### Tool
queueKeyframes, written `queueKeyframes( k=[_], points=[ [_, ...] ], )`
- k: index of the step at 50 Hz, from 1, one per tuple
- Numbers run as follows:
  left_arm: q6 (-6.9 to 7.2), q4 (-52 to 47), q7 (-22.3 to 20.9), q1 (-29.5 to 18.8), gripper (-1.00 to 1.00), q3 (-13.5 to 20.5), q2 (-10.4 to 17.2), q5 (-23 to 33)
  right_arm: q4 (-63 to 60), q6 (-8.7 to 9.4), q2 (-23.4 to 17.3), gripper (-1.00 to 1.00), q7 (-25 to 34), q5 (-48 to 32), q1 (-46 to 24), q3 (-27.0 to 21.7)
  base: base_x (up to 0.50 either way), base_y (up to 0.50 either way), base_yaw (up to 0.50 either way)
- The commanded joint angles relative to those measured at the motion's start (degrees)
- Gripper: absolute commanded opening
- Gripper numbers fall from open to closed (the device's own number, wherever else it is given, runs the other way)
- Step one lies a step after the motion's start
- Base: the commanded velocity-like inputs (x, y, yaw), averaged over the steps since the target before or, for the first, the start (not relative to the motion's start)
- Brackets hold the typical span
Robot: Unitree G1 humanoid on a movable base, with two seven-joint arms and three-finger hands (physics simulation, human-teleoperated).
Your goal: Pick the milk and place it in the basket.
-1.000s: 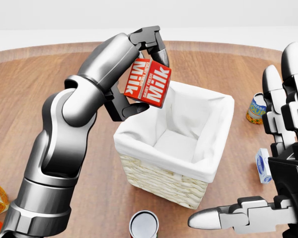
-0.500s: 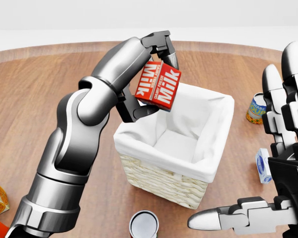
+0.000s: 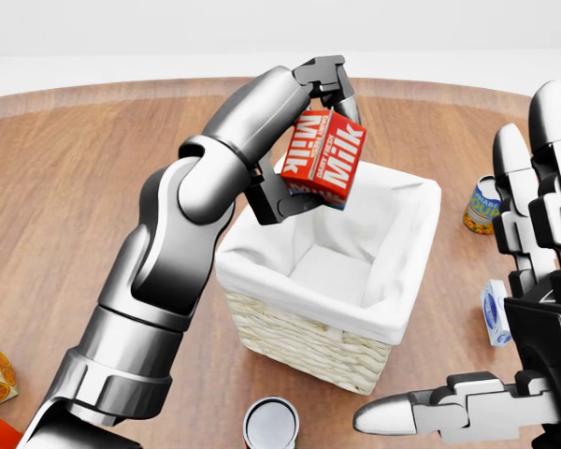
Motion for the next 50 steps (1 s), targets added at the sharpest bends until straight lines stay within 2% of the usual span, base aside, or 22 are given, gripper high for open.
queueKeyframes(
  k=[1, 21, 26, 29, 31, 34, 50],
  points=[
    [0.00, 4.53, 3.72, -3.11, -1.00, 0.86, -0.63, -1.26, 0.06, 0.00, 0.02, 1.00, 0.03, 0.02, 0.14, 0.03, 0.00, 0.00, 0.00],
    [0.00, 19.49, 10.01, -9.09, -1.00, 1.91, -0.27, -5.14, -0.05, 0.00, 0.08, 1.00, 0.12, 0.17, 0.29, 0.06, 0.00, 0.00, 0.00],
    [0.00, 24.08, 11.79, -11.85, -1.00, 2.39, -0.24, -6.61, -0.16, 0.00, 0.07, 1.00, 0.04, -0.08, 0.39, 0.33, 0.00, 0.00, 0.00],
    [-0.79, 26.15, 12.70, -12.59, -1.00, 2.37, -0.29, -7.11, -0.29, 0.00, 0.04, 1.00, 0.19, 0.41, 0.28, -0.18, 0.00, 0.00, 0.00],
    [-2.19, 28.68, 13.56, -13.04, -1.00, 2.35, -0.21, -7.32, -0.12, 0.00, 0.09, 1.00, 0.15, 0.31, 0.32, 0.03, 0.00, 0.00, 0.00],
    [-2.96, 30.55, 14.11, -13.72, -1.00, 2.57, -0.04, -7.65, -0.02, 0.00, 0.06, 1.00, 0.17, 0.27, 0.30, 0.11, 0.00, 0.00, 0.00],
    [-5.40, 37.10, 16.63, -16.28, -1.00, 2.59, -1.08, -8.57, 0.04, 0.00, 0.05, 1.00, 0.13, 0.25, 0.32, 0.34, 0.00, 0.00, 0.00]
  ],
)
